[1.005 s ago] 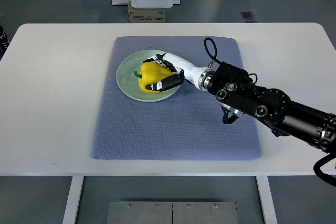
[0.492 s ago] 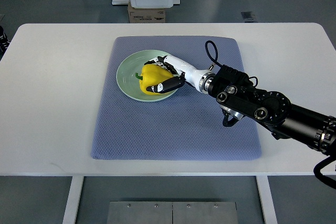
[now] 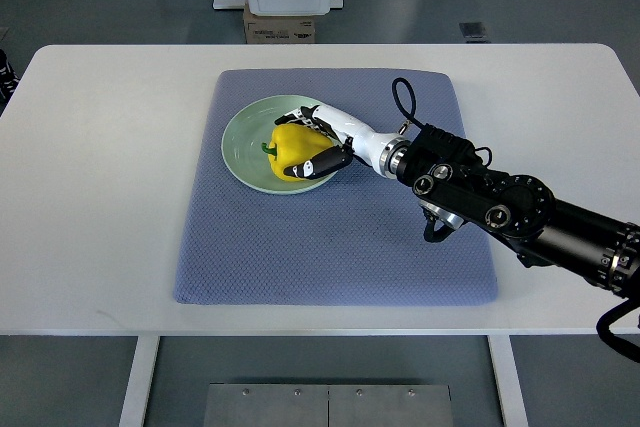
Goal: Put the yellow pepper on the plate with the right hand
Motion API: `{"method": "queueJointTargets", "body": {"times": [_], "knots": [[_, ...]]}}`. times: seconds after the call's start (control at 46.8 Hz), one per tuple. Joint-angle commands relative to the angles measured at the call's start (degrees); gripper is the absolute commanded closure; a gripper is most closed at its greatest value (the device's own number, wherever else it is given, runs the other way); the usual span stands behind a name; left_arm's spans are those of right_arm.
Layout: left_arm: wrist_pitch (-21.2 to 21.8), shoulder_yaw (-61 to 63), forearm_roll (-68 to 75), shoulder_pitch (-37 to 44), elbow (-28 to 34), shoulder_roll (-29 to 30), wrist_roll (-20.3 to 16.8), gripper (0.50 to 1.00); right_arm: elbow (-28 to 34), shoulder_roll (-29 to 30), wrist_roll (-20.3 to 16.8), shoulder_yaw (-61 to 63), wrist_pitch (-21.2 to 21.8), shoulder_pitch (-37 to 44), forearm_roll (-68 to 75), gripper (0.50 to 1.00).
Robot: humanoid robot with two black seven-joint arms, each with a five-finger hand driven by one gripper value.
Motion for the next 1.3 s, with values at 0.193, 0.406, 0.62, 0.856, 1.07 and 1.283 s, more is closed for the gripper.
{"method": "queueJointTargets", "body": {"times": [0.193, 0.406, 0.62, 0.856, 1.07, 1.283], "knots": [[0.00, 0.00, -0.03, 0.00, 0.00, 0.00, 0.00, 0.500, -0.09, 0.00, 0.00, 0.97, -0.03, -0.31, 0.03, 0.515], [0.00, 0.00, 0.06, 0.00, 0.00, 0.00, 0.00, 0.500, 0.00, 0.00, 0.08, 2.73, -0.03, -1.36, 0.73, 0.509], [0.00, 0.00, -0.03, 0.00, 0.00, 0.00, 0.00, 0.500, 0.17, 0.00, 1.84, 6.42, -0.03, -2.59, 1.00, 0.507], [0.00, 0.00, -0.03, 0.00, 0.00, 0.00, 0.00, 0.500, 0.17, -0.88, 2.98, 12.30, 0.05, -4.96, 1.00, 0.505], [0.00, 0.00, -0.03, 0.00, 0.00, 0.00, 0.00, 0.500, 0.70, -2.81, 2.98, 22.23, 0.05, -8.39, 1.44, 0.505], [0.00, 0.00, -0.03, 0.00, 0.00, 0.00, 0.00, 0.500, 1.40, -3.34, 3.07, 35.15, -0.03, -12.87, 2.14, 0.505]]}}
